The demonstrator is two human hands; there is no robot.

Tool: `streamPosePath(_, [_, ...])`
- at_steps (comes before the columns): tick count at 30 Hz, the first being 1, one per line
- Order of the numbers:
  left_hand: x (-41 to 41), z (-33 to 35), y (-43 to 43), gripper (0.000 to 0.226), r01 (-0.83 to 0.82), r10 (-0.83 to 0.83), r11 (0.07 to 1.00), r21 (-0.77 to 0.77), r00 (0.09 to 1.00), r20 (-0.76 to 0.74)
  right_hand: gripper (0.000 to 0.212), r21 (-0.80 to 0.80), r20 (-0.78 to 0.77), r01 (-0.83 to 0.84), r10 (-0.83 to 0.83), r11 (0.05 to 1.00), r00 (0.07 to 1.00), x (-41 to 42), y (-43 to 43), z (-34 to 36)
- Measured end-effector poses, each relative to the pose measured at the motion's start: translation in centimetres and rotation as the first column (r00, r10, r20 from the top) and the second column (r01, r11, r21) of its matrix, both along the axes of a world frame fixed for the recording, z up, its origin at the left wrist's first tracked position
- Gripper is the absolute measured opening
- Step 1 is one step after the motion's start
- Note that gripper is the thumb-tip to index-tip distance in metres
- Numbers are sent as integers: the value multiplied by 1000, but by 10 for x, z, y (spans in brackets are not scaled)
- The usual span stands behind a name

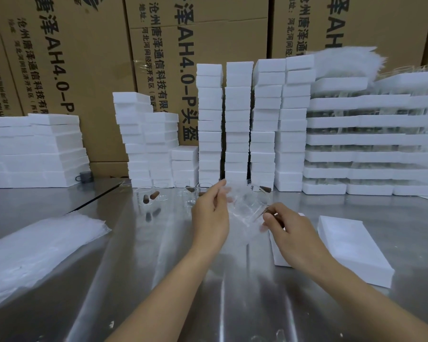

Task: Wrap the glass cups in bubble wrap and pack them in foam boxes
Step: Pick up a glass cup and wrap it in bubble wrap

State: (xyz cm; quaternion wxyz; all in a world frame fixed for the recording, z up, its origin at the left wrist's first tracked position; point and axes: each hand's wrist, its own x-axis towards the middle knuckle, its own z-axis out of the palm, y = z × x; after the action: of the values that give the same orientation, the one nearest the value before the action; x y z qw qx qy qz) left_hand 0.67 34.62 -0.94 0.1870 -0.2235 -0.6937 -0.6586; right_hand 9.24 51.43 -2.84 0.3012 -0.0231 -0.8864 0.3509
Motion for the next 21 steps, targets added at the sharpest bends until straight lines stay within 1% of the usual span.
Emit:
streamPosePath(4, [9,-4,5,35,-62,43,992,-111,985,-168,19,137,42,60,-66,989,997,0,-2,-3])
streamPosePath(6, [13,-7,8,33,-67,17,983,-169,958,-285,19,169,84,62,-77,984,993,0,-3,-5])
streamPosePath(8, [19,-10,12,34,-58,-41,969,-238,920,-390,21,166,88,48,-63,985,994,0,-5,-4])
streamPosePath(10, [25,-12,17,34,-57,-87,957,-285,879,-468,26,93,72,19,-26,996,997,0,-7,-3])
streamPosePath(11, [30,-13,21,35,-57,-102,955,-292,859,-502,29,30,57,1,-3,1000,998,-1,-6,-3])
streamPosePath(13, [40,-16,28,35,-15,-143,961,-278,830,-539,35,-147,60,-33,43,989,997,-1,-7,3])
streamPosePath(14, [47,-17,31,36,35,-179,962,-269,828,-531,34,-242,71,-61,81,968,994,0,-8,7])
streamPosePath(15, [53,-19,33,36,94,-223,959,-266,829,-512,31,-343,60,-101,129,934,990,1,-8,9])
streamPosePath(17, [61,-19,35,37,170,-287,948,-267,819,-497,10,-565,-39,-220,240,795,970,5,-6,10])
streamPosePath(18, [62,-17,34,37,186,-294,950,-252,809,-508,13,-630,-78,-258,270,733,960,7,-2,8])
streamPosePath(19, [61,-14,31,37,197,-282,957,-214,805,-522,22,-662,-102,-289,300,691,949,8,1,5])
streamPosePath(20, [58,-9,27,36,193,-248,969,-157,809,-533,23,-659,-118,-303,303,688,946,9,0,7])
streamPosePath(21, [53,-4,21,34,167,-188,982,-89,823,-536,18,-639,-136,-314,298,703,945,4,4,5])
